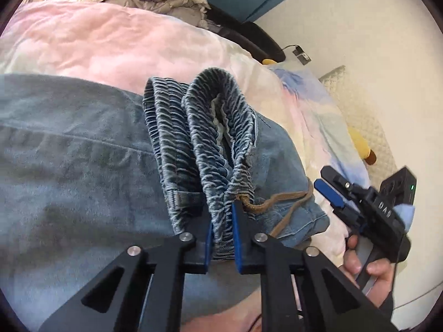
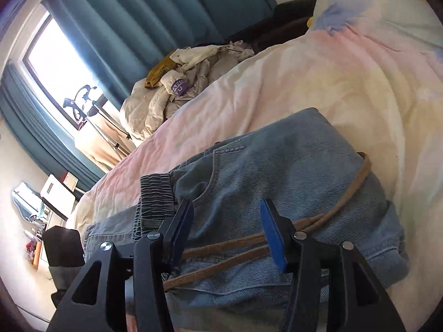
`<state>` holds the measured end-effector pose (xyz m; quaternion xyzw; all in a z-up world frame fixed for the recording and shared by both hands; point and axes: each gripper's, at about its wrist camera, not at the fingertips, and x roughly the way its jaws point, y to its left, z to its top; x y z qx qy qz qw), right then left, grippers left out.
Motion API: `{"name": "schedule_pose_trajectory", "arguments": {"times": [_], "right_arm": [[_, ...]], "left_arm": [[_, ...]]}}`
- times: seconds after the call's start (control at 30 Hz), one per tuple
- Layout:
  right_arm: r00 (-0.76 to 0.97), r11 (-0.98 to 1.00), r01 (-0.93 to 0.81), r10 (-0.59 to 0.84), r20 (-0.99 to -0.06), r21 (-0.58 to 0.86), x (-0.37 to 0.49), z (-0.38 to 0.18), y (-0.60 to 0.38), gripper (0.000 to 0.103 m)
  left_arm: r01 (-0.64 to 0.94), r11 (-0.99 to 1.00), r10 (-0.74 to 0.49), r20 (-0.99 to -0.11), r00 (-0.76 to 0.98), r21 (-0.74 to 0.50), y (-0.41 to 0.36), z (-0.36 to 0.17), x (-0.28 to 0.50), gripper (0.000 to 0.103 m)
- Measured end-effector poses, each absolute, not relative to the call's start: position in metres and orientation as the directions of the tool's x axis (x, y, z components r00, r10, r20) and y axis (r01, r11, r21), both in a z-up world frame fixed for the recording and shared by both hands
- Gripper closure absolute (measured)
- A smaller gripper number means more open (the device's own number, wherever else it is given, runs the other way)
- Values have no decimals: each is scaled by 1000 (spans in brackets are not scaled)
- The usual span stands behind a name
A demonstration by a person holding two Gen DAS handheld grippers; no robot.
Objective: Fold clothes
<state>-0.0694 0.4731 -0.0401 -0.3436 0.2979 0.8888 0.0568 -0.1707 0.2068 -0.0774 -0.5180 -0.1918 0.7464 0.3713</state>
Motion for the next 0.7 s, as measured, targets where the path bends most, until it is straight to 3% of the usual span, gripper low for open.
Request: {"name": "schedule_pose_trajectory", "arguments": {"times": [0.13,0.3,0.5,0.7], "right_arm": [[-770,-799,-377,-11,-638,469,-43,-34,499,50],[-768,-771,-427,33,-639,473,-11,-46,545,45],[-720,-731,-440,-61,-692,522,1,-96,591,41],[-755,-712,-372,-141,-641,595,3,-119,601,33]], "left_arm": [[-293,-649,759,-627,-175,-702,192,-68,-155,92],[-328,-708,698,-691,-190,-625,197,-88,-149,88],[-359,-724,681,-692,-239,-589,181,-86,-153,84],[-395,-801,585,-730,-355,-450,178,-51,-147,83]]}}
